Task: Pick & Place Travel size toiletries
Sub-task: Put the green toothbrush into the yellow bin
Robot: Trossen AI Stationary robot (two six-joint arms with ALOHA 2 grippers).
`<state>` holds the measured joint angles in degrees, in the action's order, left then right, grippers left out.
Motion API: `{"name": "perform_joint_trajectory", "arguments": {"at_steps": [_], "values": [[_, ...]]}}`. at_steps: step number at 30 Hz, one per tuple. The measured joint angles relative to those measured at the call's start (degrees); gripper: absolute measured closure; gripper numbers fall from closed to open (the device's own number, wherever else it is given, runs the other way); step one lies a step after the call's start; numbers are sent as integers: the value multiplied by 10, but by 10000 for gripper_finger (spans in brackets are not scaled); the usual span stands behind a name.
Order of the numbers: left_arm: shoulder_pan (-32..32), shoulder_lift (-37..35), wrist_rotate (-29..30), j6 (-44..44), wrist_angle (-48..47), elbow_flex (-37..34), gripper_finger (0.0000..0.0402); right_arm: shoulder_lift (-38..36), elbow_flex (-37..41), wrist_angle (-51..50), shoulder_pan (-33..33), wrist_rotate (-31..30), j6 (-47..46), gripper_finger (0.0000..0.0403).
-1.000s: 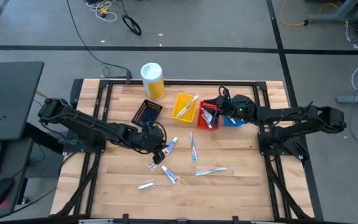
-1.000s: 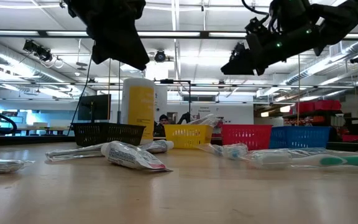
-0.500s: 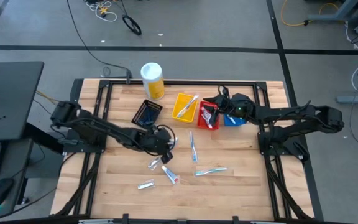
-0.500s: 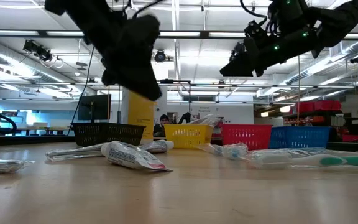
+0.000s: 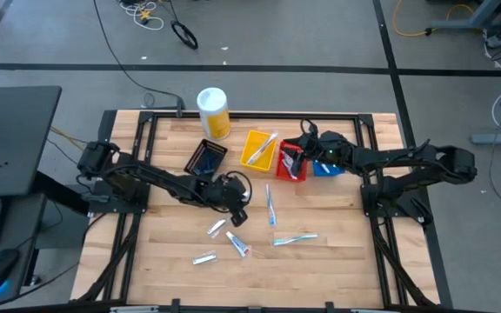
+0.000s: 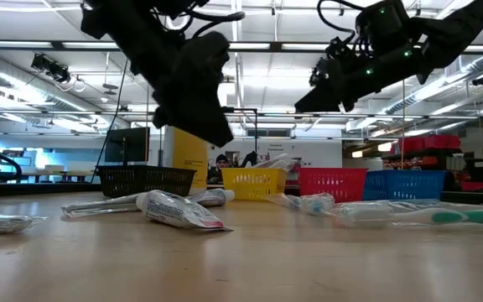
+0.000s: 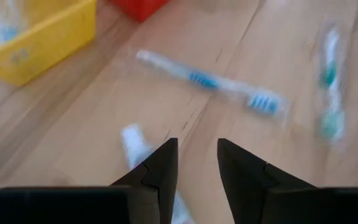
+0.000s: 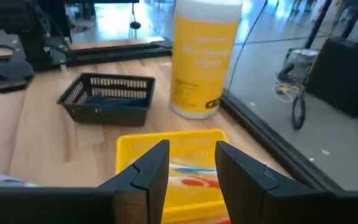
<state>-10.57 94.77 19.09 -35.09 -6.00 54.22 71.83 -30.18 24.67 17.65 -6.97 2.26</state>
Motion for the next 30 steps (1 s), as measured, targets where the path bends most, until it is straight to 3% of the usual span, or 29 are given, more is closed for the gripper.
{"name": "perform_joint_trajectory", "arguments": {"at_steps": [2,6,8,16,23,30], "values": [[7,1,-15,0,17,0,269,4,-1,-8,0,29,-3,266],[20,1,-28,-1,34,0,254,9,-1,-18,-13,141,-10,266],[25,1,-19,-5,33,0,251,9,-1,-17,-30,156,-35,266],[52,1,-37,-32,42,0,248,9,-1,-84,-169,91,-105,266],[54,1,-36,29,53,0,248,13,-1,-191,-335,49,-161,266],[55,1,-36,58,73,0,248,64,-1,-232,-432,57,-242,266]]}}
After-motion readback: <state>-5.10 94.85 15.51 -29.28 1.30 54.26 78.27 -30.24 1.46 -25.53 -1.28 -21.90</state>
